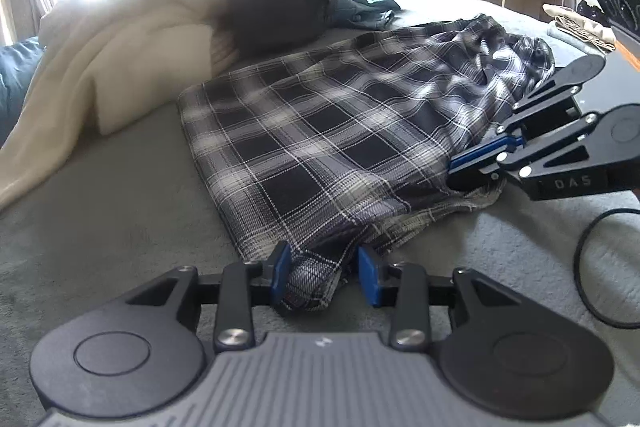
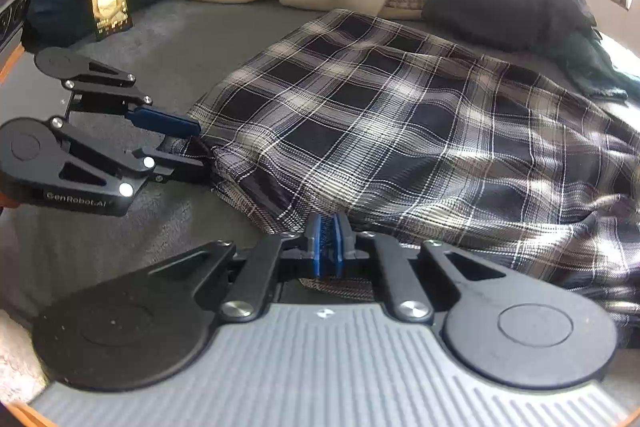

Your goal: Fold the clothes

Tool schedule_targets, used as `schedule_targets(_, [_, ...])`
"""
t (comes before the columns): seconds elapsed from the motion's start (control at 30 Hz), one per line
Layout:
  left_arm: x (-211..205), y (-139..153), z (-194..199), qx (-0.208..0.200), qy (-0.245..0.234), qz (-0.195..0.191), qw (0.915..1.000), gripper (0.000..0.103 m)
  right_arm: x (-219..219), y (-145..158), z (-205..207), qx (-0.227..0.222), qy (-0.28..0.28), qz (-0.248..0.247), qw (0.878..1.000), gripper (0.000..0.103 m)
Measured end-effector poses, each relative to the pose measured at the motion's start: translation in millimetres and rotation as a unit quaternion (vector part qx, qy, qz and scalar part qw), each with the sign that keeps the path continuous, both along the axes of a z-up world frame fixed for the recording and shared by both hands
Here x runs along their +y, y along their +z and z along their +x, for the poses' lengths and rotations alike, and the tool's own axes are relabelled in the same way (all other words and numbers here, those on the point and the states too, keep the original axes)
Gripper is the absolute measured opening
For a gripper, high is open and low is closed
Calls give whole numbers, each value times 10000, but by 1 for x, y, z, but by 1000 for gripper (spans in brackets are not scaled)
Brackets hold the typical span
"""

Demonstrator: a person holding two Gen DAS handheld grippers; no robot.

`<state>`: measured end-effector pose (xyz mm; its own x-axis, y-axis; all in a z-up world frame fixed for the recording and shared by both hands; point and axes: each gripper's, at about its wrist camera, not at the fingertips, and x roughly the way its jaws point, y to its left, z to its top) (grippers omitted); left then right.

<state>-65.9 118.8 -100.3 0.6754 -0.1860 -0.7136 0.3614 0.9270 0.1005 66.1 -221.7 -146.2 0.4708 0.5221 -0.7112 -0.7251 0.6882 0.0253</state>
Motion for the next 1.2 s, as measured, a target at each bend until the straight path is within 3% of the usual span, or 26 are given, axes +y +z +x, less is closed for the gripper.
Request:
schedule_targets(0.27, [6, 46, -26, -253, 86, 38, 9996, 53, -11, 11, 10, 544, -340, 473, 9968, 8])
schedule_targets(0.53, [-26, 35, 4, -289, 219, -39, 9993, 54, -34, 47, 10, -97, -753, 840, 9936, 9])
schedule_targets(0.7, [-35, 11, 24, -50, 415, 12, 9991, 50, -105, 64, 38, -265, -2251, 731, 9712, 10])
schedule_targets(0.8, [-28, -1, 25, 107, 559, -110, 9983, 50, -151, 56, 55, 214, -3072, 851, 9476, 12])
schedule_targets(0.87, [-24, -1, 25, 106, 546, -157, 9983, 50, -158, 48, 63, 422, -3163, 954, 9429, 12])
schedule_targets(0.97, [-18, -2, 26, 135, 514, -207, 9984, 50, -151, 35, 70, 507, -3046, 654, 9489, 10])
schedule_targets(1.0, [-16, -2, 26, 129, 527, -236, 9982, 50, -148, 28, 73, 462, -3099, 248, 9493, 10])
schedule_targets(1.07, [-13, -2, 27, 113, 544, -303, 9980, 50, -146, 12, 79, 244, -3435, -874, 9348, 10])
schedule_targets(1.1, [-12, -3, 27, 108, 542, -331, 9979, 50, -156, 9, 79, 333, -3725, -915, 9229, 12])
schedule_targets(1.2, [-11, -4, 27, 90, 538, -376, 9978, 51, -183, 19, 72, 526, -4132, -393, 9083, 9])
